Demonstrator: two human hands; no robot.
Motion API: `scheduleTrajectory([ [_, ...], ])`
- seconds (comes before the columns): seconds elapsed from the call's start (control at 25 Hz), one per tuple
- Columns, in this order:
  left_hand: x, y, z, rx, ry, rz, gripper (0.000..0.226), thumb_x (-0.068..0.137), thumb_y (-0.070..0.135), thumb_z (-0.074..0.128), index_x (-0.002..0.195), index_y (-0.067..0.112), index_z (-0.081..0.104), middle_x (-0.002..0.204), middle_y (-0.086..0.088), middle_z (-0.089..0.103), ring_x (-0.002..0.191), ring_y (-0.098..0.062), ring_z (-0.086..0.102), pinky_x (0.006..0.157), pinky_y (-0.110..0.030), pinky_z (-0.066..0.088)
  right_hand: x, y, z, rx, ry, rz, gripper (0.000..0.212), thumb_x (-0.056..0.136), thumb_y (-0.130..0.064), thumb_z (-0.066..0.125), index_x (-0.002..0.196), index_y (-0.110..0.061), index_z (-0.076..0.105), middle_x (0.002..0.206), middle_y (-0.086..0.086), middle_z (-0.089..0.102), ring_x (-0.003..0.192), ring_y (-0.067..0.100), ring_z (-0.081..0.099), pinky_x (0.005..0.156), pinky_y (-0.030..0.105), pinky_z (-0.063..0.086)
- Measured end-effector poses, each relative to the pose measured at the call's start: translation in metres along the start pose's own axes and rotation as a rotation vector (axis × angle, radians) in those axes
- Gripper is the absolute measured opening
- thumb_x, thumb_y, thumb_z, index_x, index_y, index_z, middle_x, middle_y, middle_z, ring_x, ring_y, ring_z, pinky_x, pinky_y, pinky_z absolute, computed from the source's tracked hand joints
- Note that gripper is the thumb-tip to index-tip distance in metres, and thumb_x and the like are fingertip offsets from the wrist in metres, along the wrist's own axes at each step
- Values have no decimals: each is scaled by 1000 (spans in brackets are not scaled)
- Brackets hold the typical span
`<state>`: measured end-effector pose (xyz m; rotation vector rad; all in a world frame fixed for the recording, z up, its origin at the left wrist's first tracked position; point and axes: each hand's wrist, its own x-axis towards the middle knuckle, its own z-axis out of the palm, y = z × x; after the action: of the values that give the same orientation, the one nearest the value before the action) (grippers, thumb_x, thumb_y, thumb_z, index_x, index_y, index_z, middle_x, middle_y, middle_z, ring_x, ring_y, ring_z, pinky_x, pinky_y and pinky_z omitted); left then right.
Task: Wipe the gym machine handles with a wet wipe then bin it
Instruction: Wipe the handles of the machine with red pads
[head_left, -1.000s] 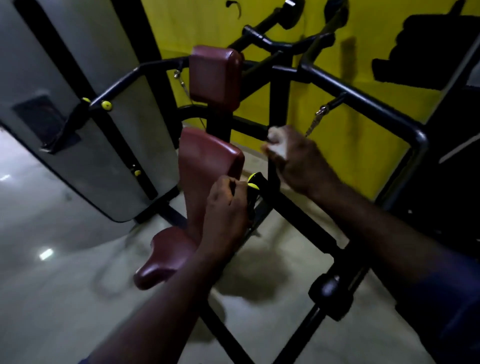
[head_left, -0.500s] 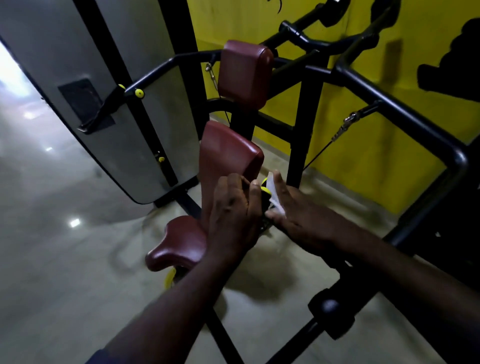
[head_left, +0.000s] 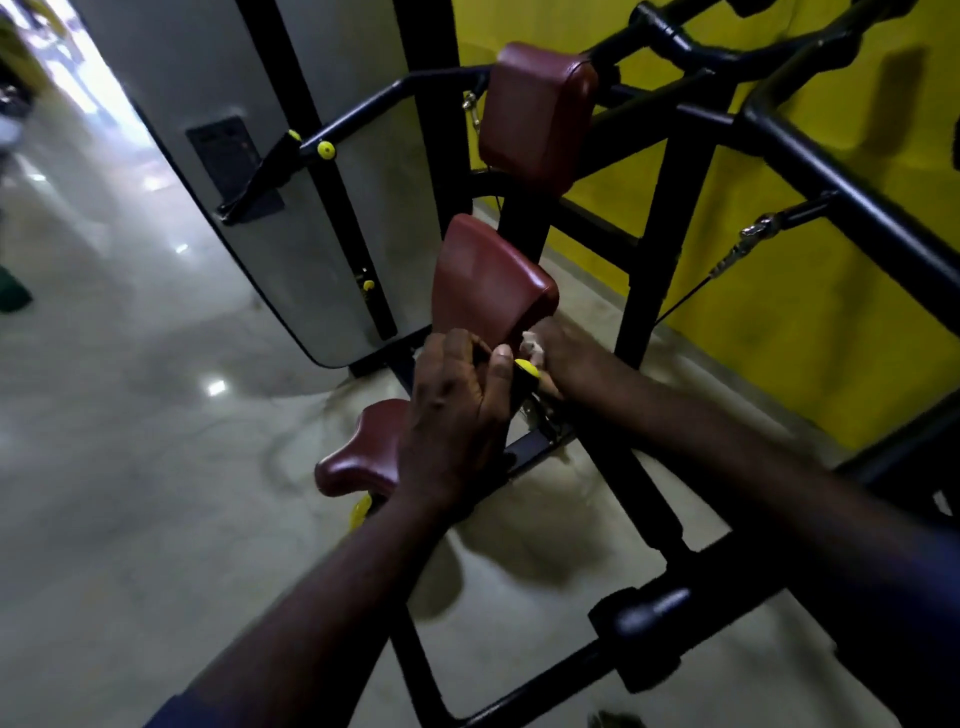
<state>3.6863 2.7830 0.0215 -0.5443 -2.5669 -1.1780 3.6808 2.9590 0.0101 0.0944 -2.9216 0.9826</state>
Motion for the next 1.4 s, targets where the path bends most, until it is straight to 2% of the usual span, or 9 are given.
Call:
scheduleTrajectory([
  [0.12, 0, 2, 3, 59, 49, -30, 27, 104, 40, 49, 98, 14, 57, 100, -3, 53, 89, -14, 48, 74, -22, 34, -30, 2, 1, -165, -65, -61, 49, 101, -33, 51, 142, -27, 26, 105, 8, 53, 82, 26, 60, 74, 41, 52],
  [0.24, 1, 0, 5, 53, 33, -81, 31, 101, 49, 45, 94, 20, 55, 98, -1, 54, 87, -13, 49, 77, -32, 41, 7, -18, -17, -262, -175, 19, 20, 104, -27, 50, 116, -11, 45, 98, 11, 56, 82, 33, 61, 69, 37, 50],
  [0.4, 1, 3, 5, 102, 32, -64, 31, 100, 50, 42, 86, 24, 50, 88, 0, 53, 83, -15, 47, 75, -35, 40, 33, -19, -37, 633, -422, 304, 24, 104, -6, 47, 86, 2, 60, 67, 17, 54, 51, 27, 57, 49, 30, 49],
  [0.52, 1, 6, 4, 44, 8, -67, 42, 99, 50, 40, 87, 14, 58, 85, -11, 57, 83, -26, 51, 78, -41, 43, 7, -7, -31, 1198, -608, 525, 55, 105, -45, 39, 72, -6, 58, 59, 8, 46, 47, 22, 46, 51, 28, 43],
  [0.64, 3, 7, 4, 160, 38, -62, 40, 102, 47, 40, 82, 16, 56, 78, 1, 53, 79, -16, 47, 72, -35, 38, -52, 12, -23, 991, -523, 451, 69, 93, -76, 45, 83, -11, 65, 64, 12, 60, 54, 29, 62, 59, 36, 56],
  [0.8, 0, 10, 5, 57, 36, -102, 34, 102, 46, 44, 78, 23, 52, 74, 7, 50, 77, -26, 49, 74, -34, 40, -84, 34, -23, 520, -506, 154, 36, 95, -51, 67, 74, -23, 75, 77, 6, 76, 71, 27, 74, 76, 49, 60],
  [1.0, 0, 17, 5, 190, 40, -76, 35, 105, 38, 41, 76, 20, 46, 69, 8, 45, 67, -14, 43, 64, -35, 36, -14, -13, -29, 778, -257, 278, 49, 91, -36, 76, 57, -11, 53, 54, 9, 56, 45, 20, 56, 47, 26, 47],
  [1.28, -3, 17, 3, 188, 12, -23, 46, 108, 38, 40, 79, 14, 66, 71, -2, 65, 70, -22, 61, 67, -45, 47, -100, 39, -8, 539, -419, 145, 41, 91, -13, 77, 57, -11, 54, 52, -1, 51, 53, 17, 56, 55, 41, 51],
  [1.4, -6, 16, 2, 198, 39, 10, 41, 108, 42, 39, 77, 25, 61, 69, 4, 58, 69, -18, 56, 63, -40, 45, -54, 22, -11, 525, -347, 189, 38, 93, -23, 76, 59, -13, 62, 45, -8, 56, 42, 4, 55, 51, 24, 45],
])
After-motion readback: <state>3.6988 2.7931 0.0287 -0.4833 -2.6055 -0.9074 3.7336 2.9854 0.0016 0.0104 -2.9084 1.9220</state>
